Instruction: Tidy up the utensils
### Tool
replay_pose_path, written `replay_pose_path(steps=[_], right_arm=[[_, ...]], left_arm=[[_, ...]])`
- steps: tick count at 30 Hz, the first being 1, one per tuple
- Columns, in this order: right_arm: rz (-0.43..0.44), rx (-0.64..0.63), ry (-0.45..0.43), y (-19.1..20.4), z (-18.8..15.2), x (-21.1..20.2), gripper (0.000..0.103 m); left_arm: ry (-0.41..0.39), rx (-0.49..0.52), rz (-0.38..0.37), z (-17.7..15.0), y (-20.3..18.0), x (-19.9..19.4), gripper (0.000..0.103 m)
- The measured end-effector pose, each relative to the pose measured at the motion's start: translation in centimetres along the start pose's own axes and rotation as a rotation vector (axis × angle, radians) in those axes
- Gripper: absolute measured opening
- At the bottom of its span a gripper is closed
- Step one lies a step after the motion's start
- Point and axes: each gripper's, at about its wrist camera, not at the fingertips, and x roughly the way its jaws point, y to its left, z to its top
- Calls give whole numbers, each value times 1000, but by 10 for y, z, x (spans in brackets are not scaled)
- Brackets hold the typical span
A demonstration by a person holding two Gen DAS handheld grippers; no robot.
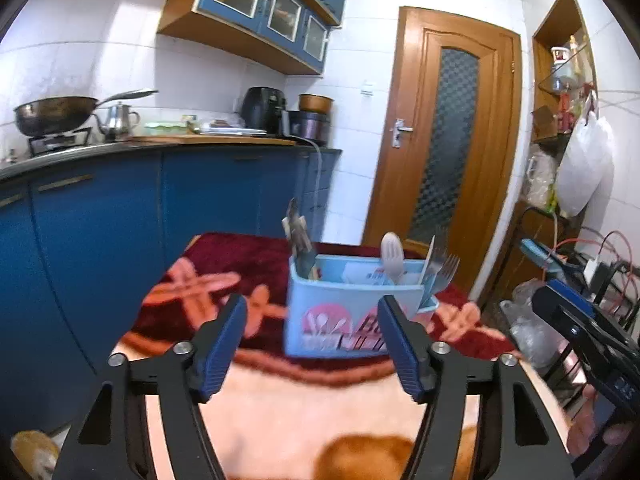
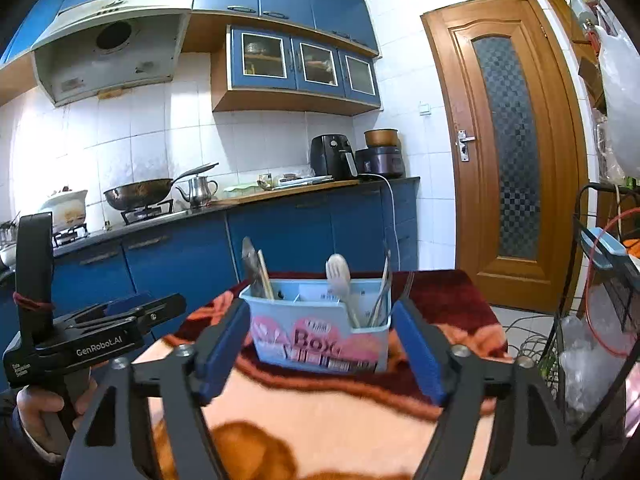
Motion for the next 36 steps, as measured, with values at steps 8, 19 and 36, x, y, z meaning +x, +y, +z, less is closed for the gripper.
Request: replay_pose_path(steps=[8,19,36], right_arm=[[-31,10,19,5,-41,-8,90],[-86,25,-18,-7,-80,-3,99],[-102,36,-8,-8,-92,-3,99]], left_arm=[[-11,13,64,-43,4,-16,72],[-2,56,118,-79,-6,0,72],[17,38,144,-91,-8,4,72]])
